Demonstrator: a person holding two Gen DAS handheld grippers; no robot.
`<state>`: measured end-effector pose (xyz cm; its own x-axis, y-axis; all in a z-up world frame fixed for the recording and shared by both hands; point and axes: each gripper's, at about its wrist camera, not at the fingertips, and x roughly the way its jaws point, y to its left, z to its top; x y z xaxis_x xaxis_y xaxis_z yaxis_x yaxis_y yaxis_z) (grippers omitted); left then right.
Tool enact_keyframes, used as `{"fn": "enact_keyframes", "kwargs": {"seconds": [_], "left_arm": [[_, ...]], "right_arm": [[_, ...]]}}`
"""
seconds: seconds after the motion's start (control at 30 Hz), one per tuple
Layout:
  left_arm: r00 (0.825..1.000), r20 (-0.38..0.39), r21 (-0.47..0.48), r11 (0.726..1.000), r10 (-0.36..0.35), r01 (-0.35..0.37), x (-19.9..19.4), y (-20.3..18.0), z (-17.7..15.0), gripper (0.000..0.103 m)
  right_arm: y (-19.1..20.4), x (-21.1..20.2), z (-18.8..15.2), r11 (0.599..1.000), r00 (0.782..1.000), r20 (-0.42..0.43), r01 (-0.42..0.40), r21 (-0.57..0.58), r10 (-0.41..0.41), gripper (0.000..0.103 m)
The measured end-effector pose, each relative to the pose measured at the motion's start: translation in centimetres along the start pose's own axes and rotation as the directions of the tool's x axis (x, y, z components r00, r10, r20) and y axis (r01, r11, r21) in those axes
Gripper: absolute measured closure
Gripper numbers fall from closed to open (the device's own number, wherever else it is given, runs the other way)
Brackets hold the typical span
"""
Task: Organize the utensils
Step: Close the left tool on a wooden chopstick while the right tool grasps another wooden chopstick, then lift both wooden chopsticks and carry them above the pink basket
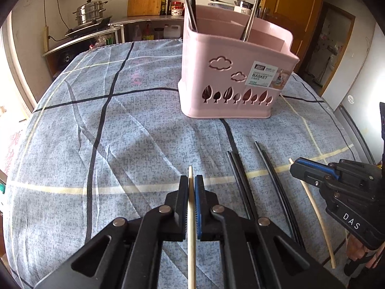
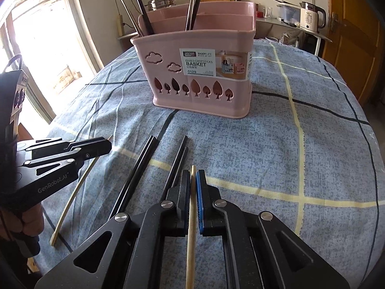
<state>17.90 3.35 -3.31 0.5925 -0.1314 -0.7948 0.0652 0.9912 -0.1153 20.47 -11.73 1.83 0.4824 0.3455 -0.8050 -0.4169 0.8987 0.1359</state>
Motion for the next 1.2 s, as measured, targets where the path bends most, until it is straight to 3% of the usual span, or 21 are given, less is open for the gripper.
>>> {"fn": "enact_keyframes", "kwargs": {"seconds": [0.37,0.67,0.93,1.2], "left_arm": [[0.986,0.156,0.062,0.997,-0.061,0.051,-7.4,-1.3,3.4,0.098],[0.967,0.246,0.084,0.995,-0.074,0.055,-11.2,-1.5,5.4,0.098],[0.958,0.274,0.099,0.993,-0.082,0.057,-12.3,-1.5,5.7,0.098],[0.959,0.266,0.116,0.991,-0.101,0.072,-12.7,-1.9,5.4,0.098]], "right_arm": [[-0.6,-5.2,2.9,1.0,0.99,0.135,-0.026,0.0,0.025,0.098],[-0.7,-9.7,4.9,1.0,0.965,0.262,0.0,-0.015,0.004,0.098],[-1.2,-12.2,5.6,1.0,0.946,0.324,0.018,-0.017,-0.012,0.098],[-1.2,-12.8,5.1,0.999,0.946,0.323,0.024,-0.024,-0.015,0.098]]}}
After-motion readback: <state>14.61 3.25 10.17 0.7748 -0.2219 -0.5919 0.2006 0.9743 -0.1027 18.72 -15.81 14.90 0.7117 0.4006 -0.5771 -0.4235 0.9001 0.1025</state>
